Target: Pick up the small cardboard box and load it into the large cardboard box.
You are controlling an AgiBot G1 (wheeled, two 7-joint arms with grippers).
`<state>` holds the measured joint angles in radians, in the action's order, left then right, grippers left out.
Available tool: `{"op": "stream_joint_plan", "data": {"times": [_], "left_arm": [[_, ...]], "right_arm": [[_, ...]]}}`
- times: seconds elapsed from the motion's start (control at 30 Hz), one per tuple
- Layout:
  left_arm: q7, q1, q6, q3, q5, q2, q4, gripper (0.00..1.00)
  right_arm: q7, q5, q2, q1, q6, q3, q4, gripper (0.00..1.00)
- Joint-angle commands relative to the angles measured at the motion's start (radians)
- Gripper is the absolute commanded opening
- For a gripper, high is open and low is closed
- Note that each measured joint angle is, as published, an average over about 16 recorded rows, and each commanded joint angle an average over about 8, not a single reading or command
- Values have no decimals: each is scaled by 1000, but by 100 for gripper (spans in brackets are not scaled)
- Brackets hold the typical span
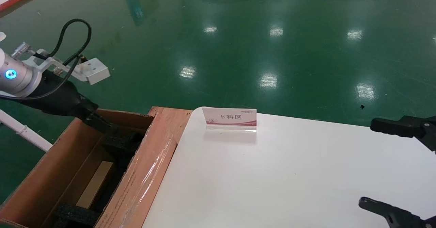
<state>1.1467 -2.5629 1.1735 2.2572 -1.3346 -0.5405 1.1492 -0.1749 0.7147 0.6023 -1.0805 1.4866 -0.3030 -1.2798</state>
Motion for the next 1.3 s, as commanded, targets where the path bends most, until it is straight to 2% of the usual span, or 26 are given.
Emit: {"op": "stream_joint_plan", "data": {"times": [0.03,0.17,0.3,1.3], "left_arm": [[-2,-16,-4,-7,9,8,28,100],[-12,-1,2,-39,20,4,42,100],[-56,68,18,-132,48,0,49,100],[-536,823,180,-1113,344,-38,95,100]], "right_arm": [[0,0,0,0,0,0,0,100],[0,0,0,0,0,0,0,100],[0,-1,0,0,0,0,1,100],[1,-1,0,0,0,0,1,100]]}}
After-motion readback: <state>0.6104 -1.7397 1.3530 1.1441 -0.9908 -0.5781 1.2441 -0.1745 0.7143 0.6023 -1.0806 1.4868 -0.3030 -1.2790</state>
